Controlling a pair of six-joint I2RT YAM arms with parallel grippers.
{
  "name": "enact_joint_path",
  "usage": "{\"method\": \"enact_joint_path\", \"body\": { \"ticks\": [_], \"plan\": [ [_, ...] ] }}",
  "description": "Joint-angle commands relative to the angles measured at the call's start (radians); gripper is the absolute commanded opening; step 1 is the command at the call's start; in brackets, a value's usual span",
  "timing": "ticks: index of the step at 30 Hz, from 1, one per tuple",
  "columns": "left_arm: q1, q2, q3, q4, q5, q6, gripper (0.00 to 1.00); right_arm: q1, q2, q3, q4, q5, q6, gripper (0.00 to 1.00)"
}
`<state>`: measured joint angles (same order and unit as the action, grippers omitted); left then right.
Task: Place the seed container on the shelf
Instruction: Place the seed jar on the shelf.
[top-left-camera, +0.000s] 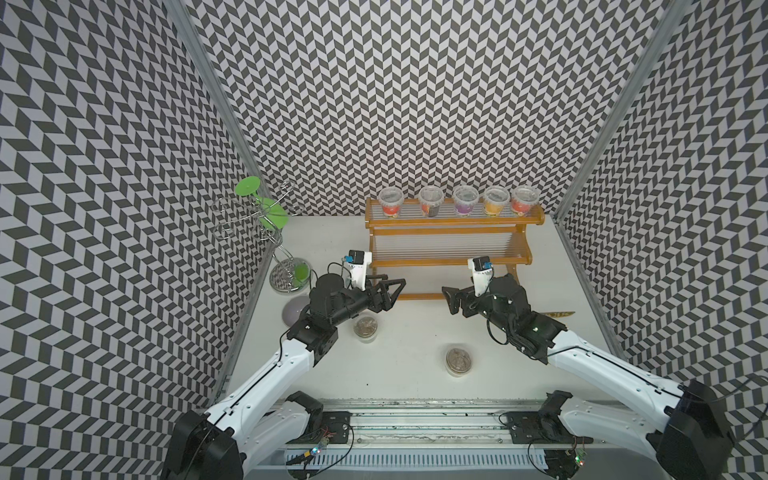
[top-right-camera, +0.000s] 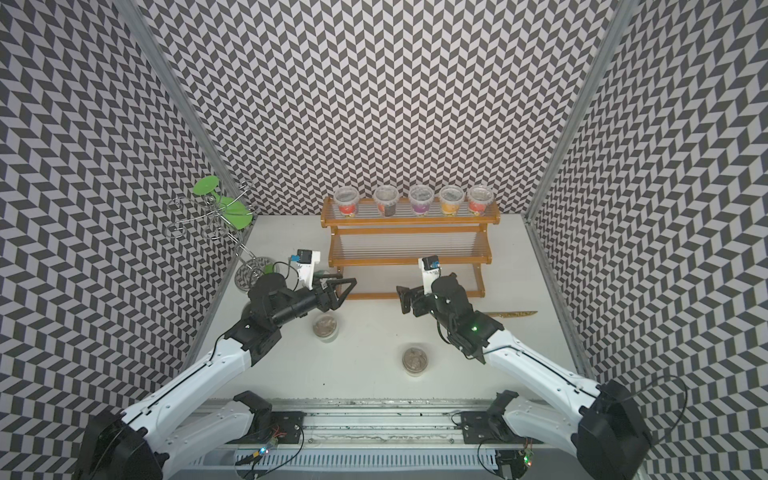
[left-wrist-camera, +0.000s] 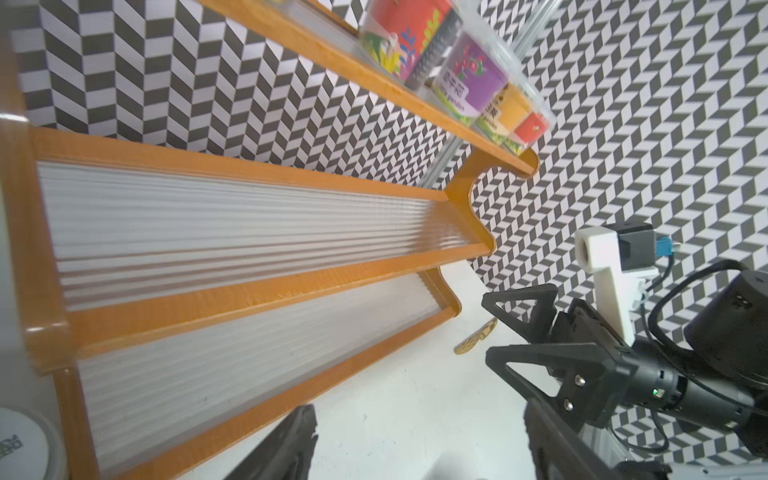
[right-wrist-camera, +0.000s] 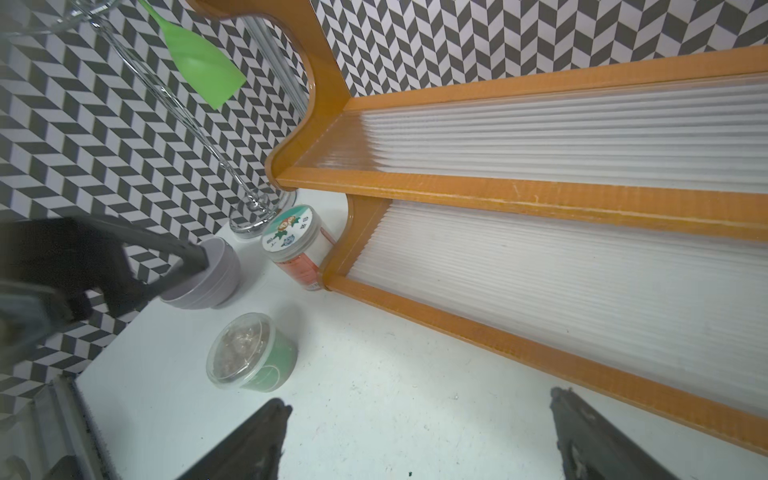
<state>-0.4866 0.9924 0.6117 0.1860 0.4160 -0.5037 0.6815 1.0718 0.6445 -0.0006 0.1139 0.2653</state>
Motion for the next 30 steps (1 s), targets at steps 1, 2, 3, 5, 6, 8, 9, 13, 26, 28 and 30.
{"method": "enact_joint_path", "body": {
  "ticks": [1, 2, 3, 5, 6, 8, 9, 13, 26, 28, 30],
  "plan": [
    [-0.051, 0.002, -0.009, -0.051, -0.076, 0.043, 0.83, -0.007, -0.072, -0.051, 0.137, -0.082, 0.044, 0.99],
    [-0.062, 0.002, -0.016, -0.060, -0.091, 0.045, 0.84, -0.008, -0.081, -0.065, 0.135, -0.090, 0.044, 0.99],
    [-0.074, 0.001, -0.025, -0.064, -0.102, 0.042, 0.85, -0.008, -0.088, -0.078, 0.131, -0.099, 0.045, 1.00],
    [-0.093, 0.001, -0.044, -0.068, -0.111, 0.039, 0.86, -0.008, -0.096, -0.088, 0.108, -0.108, 0.051, 1.00],
    [-0.106, 0.000, -0.054, -0.071, -0.114, 0.037, 0.87, -0.008, -0.098, -0.090, 0.091, -0.108, 0.062, 1.00],
    [-0.138, 0.003, -0.070, -0.078, -0.115, 0.036, 0.90, -0.008, -0.102, -0.089, 0.040, -0.113, 0.090, 1.00],
    [-0.157, 0.003, -0.079, -0.084, -0.121, 0.037, 0.92, -0.008, -0.105, -0.085, 0.010, -0.130, 0.110, 1.00],
    [-0.195, -0.008, -0.105, -0.103, -0.119, 0.025, 1.00, -0.008, -0.115, -0.088, -0.087, -0.193, 0.159, 1.00],
    [-0.316, 0.010, -0.144, -0.136, -0.057, 0.043, 1.00, -0.006, -0.219, -0.204, -0.256, -0.287, 0.310, 0.98],
    [-0.340, 0.023, -0.149, -0.123, -0.051, 0.037, 0.99, -0.007, -0.225, -0.210, -0.281, -0.298, 0.319, 0.96],
    [-0.371, 0.044, -0.156, -0.093, -0.044, 0.025, 0.99, -0.007, -0.223, -0.222, -0.300, -0.298, 0.333, 0.96]
  ]
}}
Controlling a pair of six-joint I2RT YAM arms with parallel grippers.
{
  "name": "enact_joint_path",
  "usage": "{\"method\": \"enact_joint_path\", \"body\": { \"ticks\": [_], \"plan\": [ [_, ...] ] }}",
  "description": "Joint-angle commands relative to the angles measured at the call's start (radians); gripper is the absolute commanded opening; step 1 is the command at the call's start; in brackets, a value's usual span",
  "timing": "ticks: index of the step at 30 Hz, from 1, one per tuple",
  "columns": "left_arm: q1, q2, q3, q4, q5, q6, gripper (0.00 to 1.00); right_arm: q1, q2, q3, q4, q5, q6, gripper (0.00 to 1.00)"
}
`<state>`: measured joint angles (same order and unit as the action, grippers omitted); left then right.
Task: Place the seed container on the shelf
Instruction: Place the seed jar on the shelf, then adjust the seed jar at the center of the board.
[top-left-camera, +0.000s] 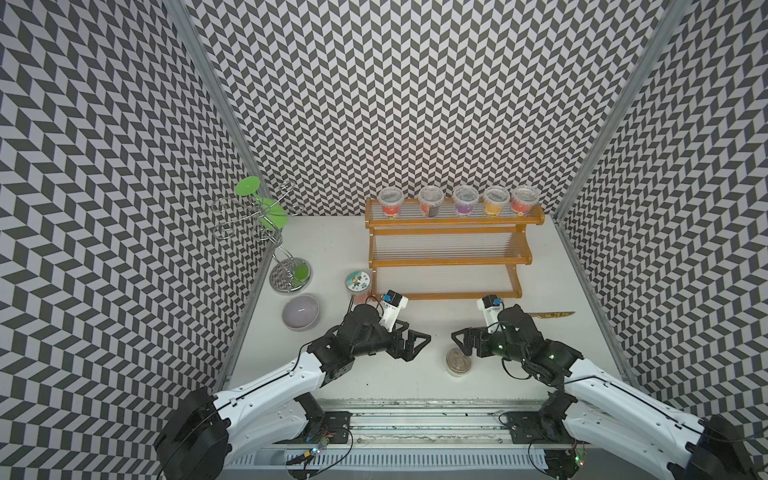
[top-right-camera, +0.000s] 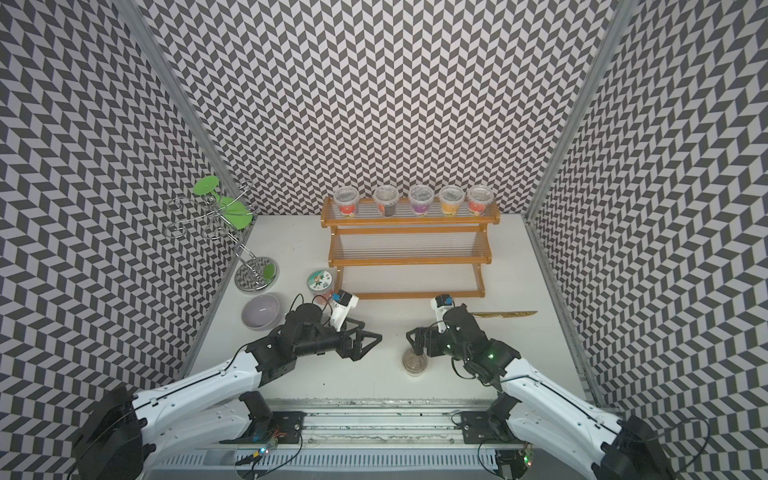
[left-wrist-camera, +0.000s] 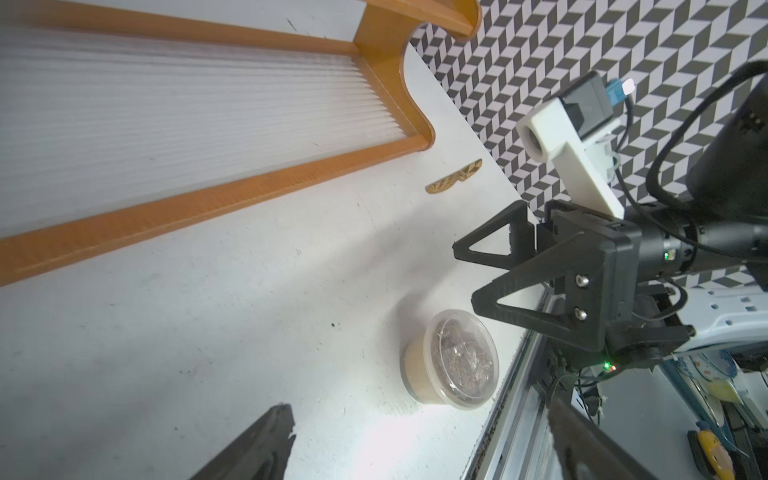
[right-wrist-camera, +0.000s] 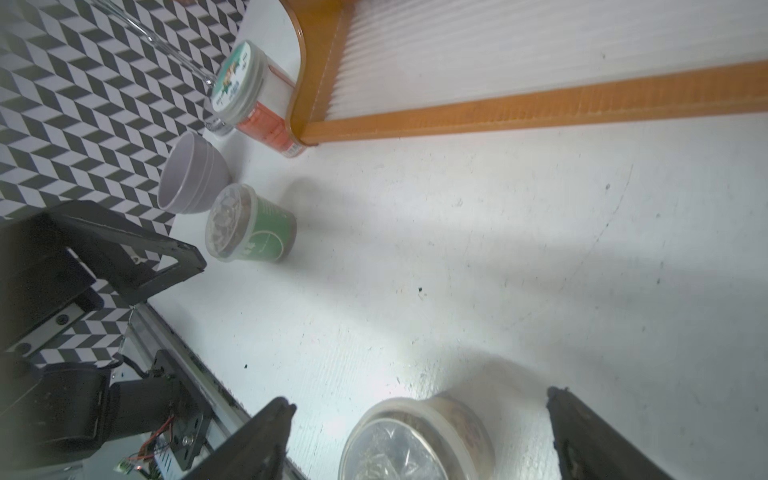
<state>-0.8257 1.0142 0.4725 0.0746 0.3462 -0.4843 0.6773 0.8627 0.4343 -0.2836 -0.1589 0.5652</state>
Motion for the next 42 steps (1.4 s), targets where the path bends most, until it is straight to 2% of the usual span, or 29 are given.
{"method": "enact_joint_path", "body": {
  "ticks": [1, 4, 11, 18, 23, 27, 33, 39, 42],
  "plan": [
    [-0.044, 0.034, -0.020, 0.034, 0.026, 0.002, 0.98, -0.002, -0.014, -0.018, -0.021, -0.027, 0.037, 0.96],
    [-0.067, 0.089, -0.025, 0.093, 0.036, -0.022, 0.94, -0.002, -0.008, -0.033, -0.046, -0.032, 0.049, 0.93],
    [-0.156, 0.234, 0.011, 0.170, 0.029, -0.062, 0.91, -0.001, -0.042, -0.062, -0.077, -0.095, 0.125, 0.91],
    [-0.179, 0.314, 0.014, 0.276, 0.056, -0.127, 0.84, 0.000, -0.059, -0.061, -0.161, -0.113, 0.172, 0.83],
    [-0.179, 0.360, 0.039, 0.245, 0.019, -0.123, 0.80, 0.001, -0.066, -0.068, -0.190, -0.111, 0.181, 0.75],
    [-0.175, 0.340, 0.045, 0.203, -0.094, -0.121, 0.78, 0.002, -0.058, -0.098, -0.100, -0.167, 0.183, 0.70],
    [-0.148, 0.279, 0.038, 0.138, -0.174, -0.109, 0.78, 0.009, 0.016, -0.115, 0.072, -0.211, 0.201, 0.68],
    [-0.101, 0.179, -0.022, 0.131, -0.190, -0.124, 0.78, 0.027, 0.146, -0.129, 0.272, -0.217, 0.226, 0.66],
    [-0.080, 0.143, -0.046, 0.136, -0.196, -0.138, 0.77, 0.047, 0.225, -0.115, 0.366, -0.223, 0.221, 0.70]
  ]
}}
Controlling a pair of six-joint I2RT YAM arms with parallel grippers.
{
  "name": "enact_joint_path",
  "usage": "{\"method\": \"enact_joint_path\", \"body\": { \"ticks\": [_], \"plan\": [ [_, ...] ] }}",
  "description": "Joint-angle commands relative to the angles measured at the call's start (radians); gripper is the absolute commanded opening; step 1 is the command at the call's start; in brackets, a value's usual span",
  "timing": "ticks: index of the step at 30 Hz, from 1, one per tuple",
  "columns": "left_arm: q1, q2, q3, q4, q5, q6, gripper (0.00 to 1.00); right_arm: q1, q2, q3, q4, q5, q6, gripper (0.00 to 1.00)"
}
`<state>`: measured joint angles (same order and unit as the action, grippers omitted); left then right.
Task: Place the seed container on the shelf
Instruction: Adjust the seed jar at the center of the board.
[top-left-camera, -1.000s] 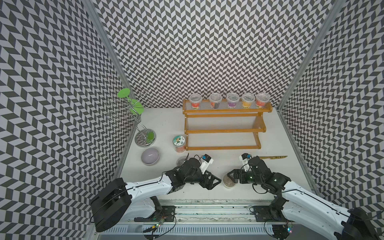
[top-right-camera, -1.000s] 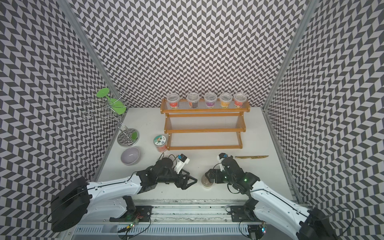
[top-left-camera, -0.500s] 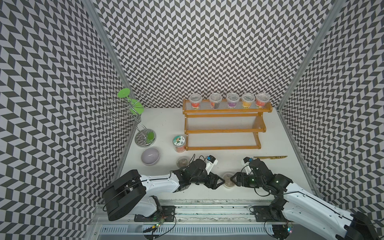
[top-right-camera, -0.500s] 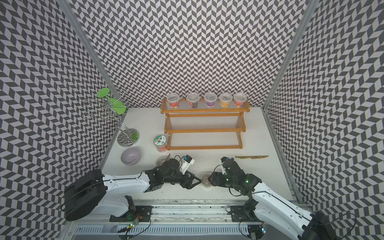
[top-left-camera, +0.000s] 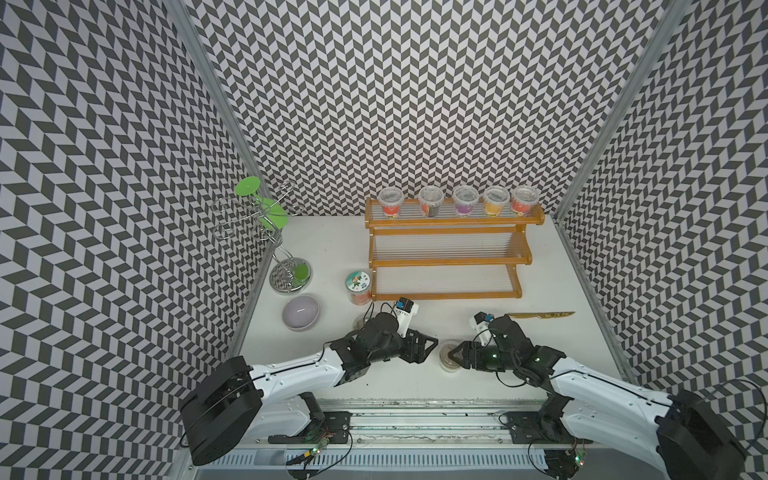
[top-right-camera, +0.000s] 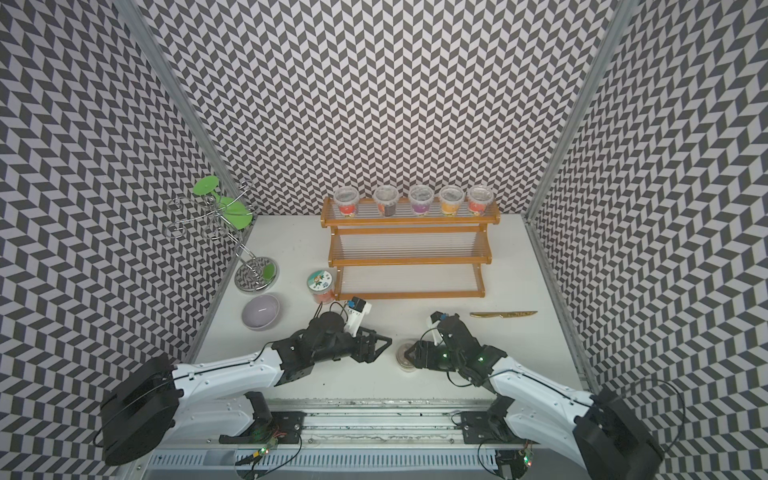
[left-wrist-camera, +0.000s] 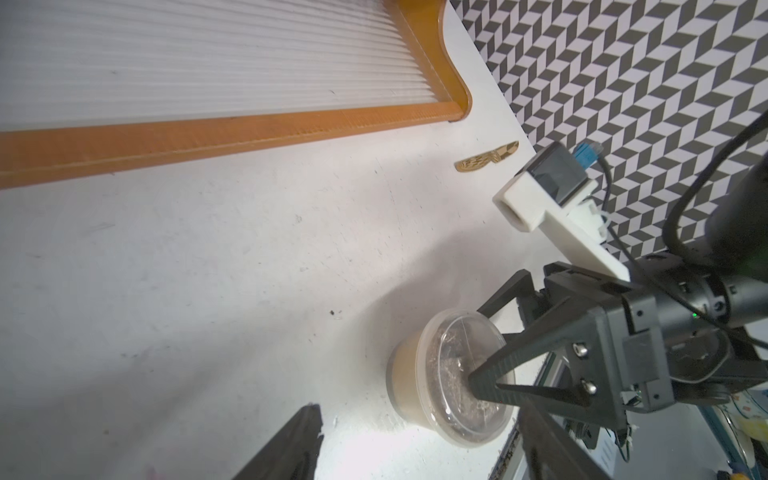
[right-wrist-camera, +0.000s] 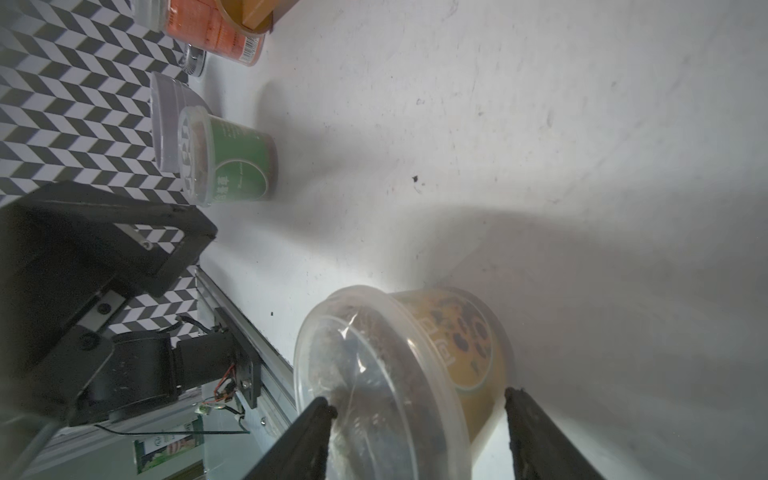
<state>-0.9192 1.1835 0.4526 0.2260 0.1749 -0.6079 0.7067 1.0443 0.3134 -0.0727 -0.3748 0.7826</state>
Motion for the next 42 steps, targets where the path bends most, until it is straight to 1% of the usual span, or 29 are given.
{"method": "enact_joint_path", "body": {
  "ticks": [1, 6, 10, 11, 13, 17, 21, 23, 25, 28, 29, 31, 33, 35, 39, 41, 42],
  "plan": [
    [0.019, -0.036, -0.033, -0.012, -0.030, -0.020, 0.77, 0.025, 0.068, 0.011, 0.189, -0.007, -0.001, 0.70],
    [0.038, -0.057, -0.046, 0.008, -0.018, -0.032, 0.77, 0.046, 0.149, 0.060, 0.240, -0.002, -0.057, 0.72],
    [0.039, -0.053, -0.050, 0.011, -0.012, -0.038, 0.77, 0.047, 0.139, 0.076, 0.203, 0.049, -0.128, 0.75],
    [0.039, -0.049, -0.053, 0.016, -0.007, -0.042, 0.77, 0.046, 0.124, 0.075, 0.186, 0.070, -0.148, 0.77],
    [0.039, -0.038, -0.056, 0.020, 0.008, -0.051, 0.77, 0.047, 0.070, 0.063, 0.148, 0.152, -0.187, 0.80],
    [0.039, -0.020, -0.072, 0.053, 0.031, -0.073, 0.76, 0.047, -0.054, -0.009, 0.186, 0.239, -0.270, 0.81],
    [0.037, 0.002, -0.067, 0.056, 0.039, -0.079, 0.75, 0.047, -0.187, -0.154, 0.366, 0.224, -0.354, 0.81],
    [0.036, 0.013, -0.061, 0.051, 0.040, -0.076, 0.74, 0.046, -0.235, -0.208, 0.441, 0.194, -0.391, 0.79],
    [0.029, 0.018, -0.060, 0.047, 0.034, -0.076, 0.73, 0.047, -0.273, -0.241, 0.473, 0.164, -0.437, 0.75],
    [0.026, 0.023, -0.064, 0.044, 0.024, -0.077, 0.73, 0.048, -0.311, -0.265, 0.476, 0.132, -0.476, 0.75],
    [0.025, 0.025, -0.064, 0.044, 0.023, -0.076, 0.72, 0.051, -0.319, -0.282, 0.501, 0.128, -0.480, 0.74],
    [0.025, 0.035, -0.062, 0.050, 0.024, -0.075, 0.71, 0.073, -0.338, -0.321, 0.580, 0.158, -0.481, 0.73],
    [0.021, 0.045, -0.057, 0.059, 0.023, -0.075, 0.70, 0.101, -0.339, -0.346, 0.633, 0.202, -0.495, 0.72],
    [0.016, 0.055, -0.053, 0.067, 0.023, -0.070, 0.69, 0.122, -0.312, -0.344, 0.637, 0.233, -0.525, 0.72],
    [0.014, 0.093, -0.030, 0.056, 0.044, -0.053, 0.68, 0.152, -0.225, -0.306, 0.636, 0.195, -0.562, 0.71],
    [0.011, 0.103, -0.027, 0.060, 0.050, -0.052, 0.67, 0.172, -0.182, -0.291, 0.631, 0.217, -0.582, 0.70],
    [0.010, 0.106, -0.027, 0.064, 0.054, -0.051, 0.67, 0.179, -0.156, -0.292, 0.646, 0.237, -0.580, 0.67]
  ]
}}
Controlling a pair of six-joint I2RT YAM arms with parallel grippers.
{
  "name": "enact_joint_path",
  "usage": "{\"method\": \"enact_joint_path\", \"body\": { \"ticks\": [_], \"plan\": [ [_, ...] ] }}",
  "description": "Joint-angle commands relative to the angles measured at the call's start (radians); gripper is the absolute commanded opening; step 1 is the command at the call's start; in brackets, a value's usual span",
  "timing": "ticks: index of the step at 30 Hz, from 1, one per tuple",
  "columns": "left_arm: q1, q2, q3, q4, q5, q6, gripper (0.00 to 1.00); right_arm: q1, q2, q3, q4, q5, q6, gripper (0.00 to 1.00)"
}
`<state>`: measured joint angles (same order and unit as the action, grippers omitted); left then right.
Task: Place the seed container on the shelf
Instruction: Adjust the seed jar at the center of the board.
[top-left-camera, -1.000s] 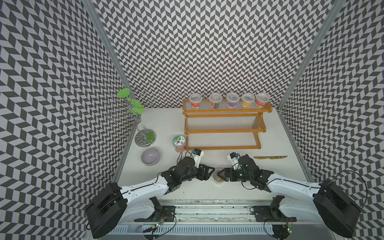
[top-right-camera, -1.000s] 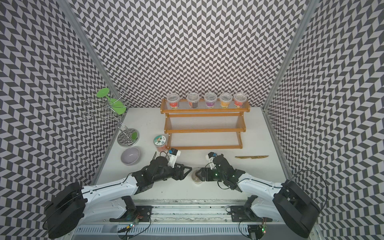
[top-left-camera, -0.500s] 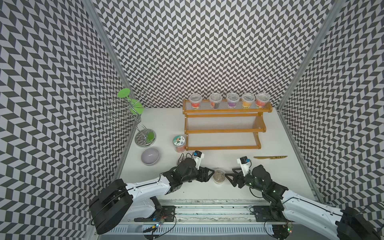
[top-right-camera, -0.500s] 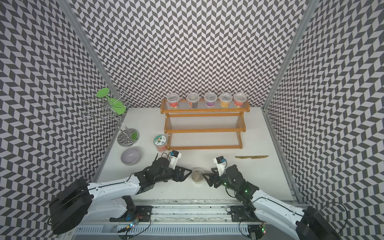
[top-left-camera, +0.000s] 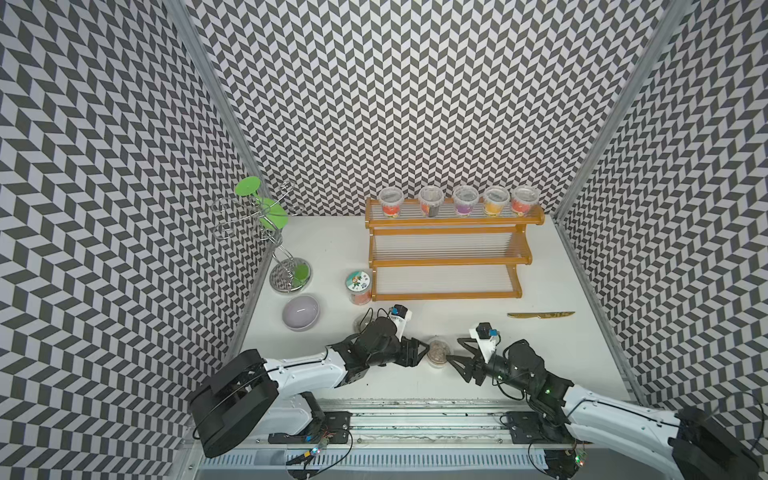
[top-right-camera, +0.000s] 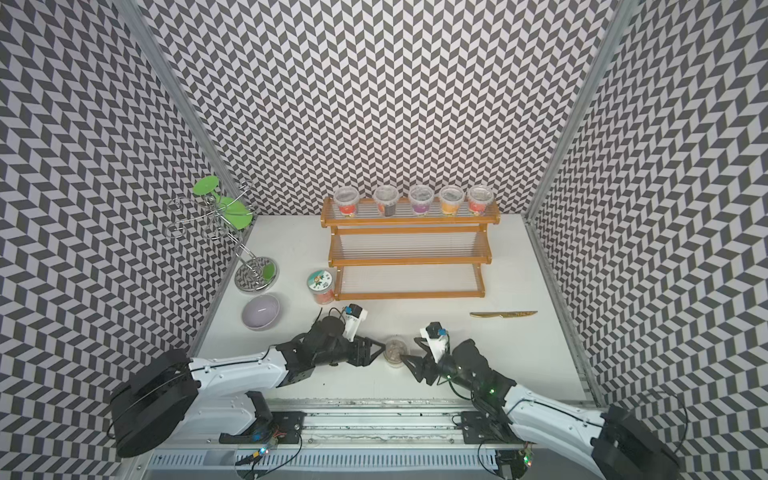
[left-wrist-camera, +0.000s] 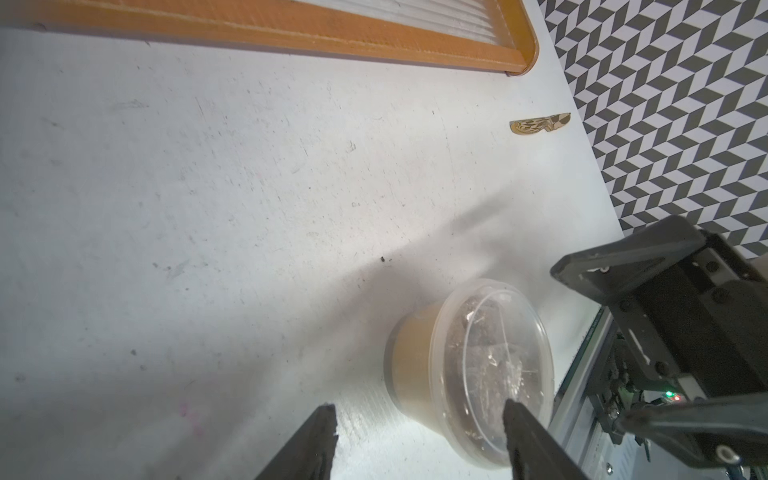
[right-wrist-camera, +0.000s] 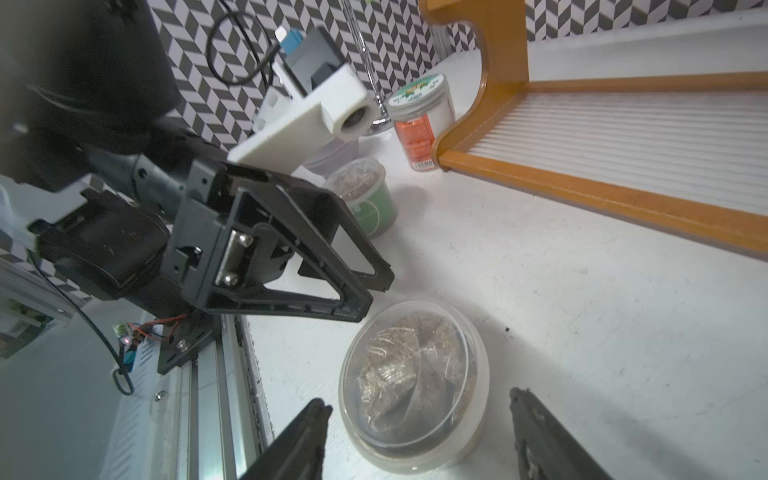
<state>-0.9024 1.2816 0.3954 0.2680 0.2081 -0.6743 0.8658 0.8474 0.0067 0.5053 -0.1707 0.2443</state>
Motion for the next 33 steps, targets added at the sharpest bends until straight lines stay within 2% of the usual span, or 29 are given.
{"method": "enact_joint_path", "body": {
  "ticks": [1, 6, 16, 20, 22, 26, 33],
  "plan": [
    [-0.006, 0.012, 0.032, 0.025, 0.023, 0.016, 0.67, 0.021, 0.064, 0.011, 0.092, 0.032, -0.038, 0.66],
    [-0.006, 0.030, 0.043, 0.011, 0.023, 0.024, 0.66, 0.025, 0.170, 0.018, 0.174, -0.009, -0.045, 0.65],
    [-0.007, 0.001, 0.025, -0.004, -0.063, 0.005, 0.63, 0.025, 0.383, 0.096, 0.330, -0.010, -0.052, 0.64],
    [-0.004, 0.005, 0.026, -0.019, -0.126, -0.010, 0.65, 0.025, 0.471, 0.138, 0.351, -0.016, -0.155, 0.66],
    [-0.001, 0.001, 0.029, -0.026, -0.137, -0.010, 0.66, 0.025, 0.480, 0.128, 0.363, 0.007, -0.227, 0.71],
    [0.006, -0.004, 0.028, -0.018, -0.139, -0.008, 0.65, 0.025, 0.480, 0.094, 0.405, 0.049, -0.365, 0.79],
    [0.017, 0.013, 0.036, 0.009, -0.106, 0.000, 0.61, 0.025, 0.484, 0.124, 0.358, 0.052, -0.511, 0.84]
  ]
}}
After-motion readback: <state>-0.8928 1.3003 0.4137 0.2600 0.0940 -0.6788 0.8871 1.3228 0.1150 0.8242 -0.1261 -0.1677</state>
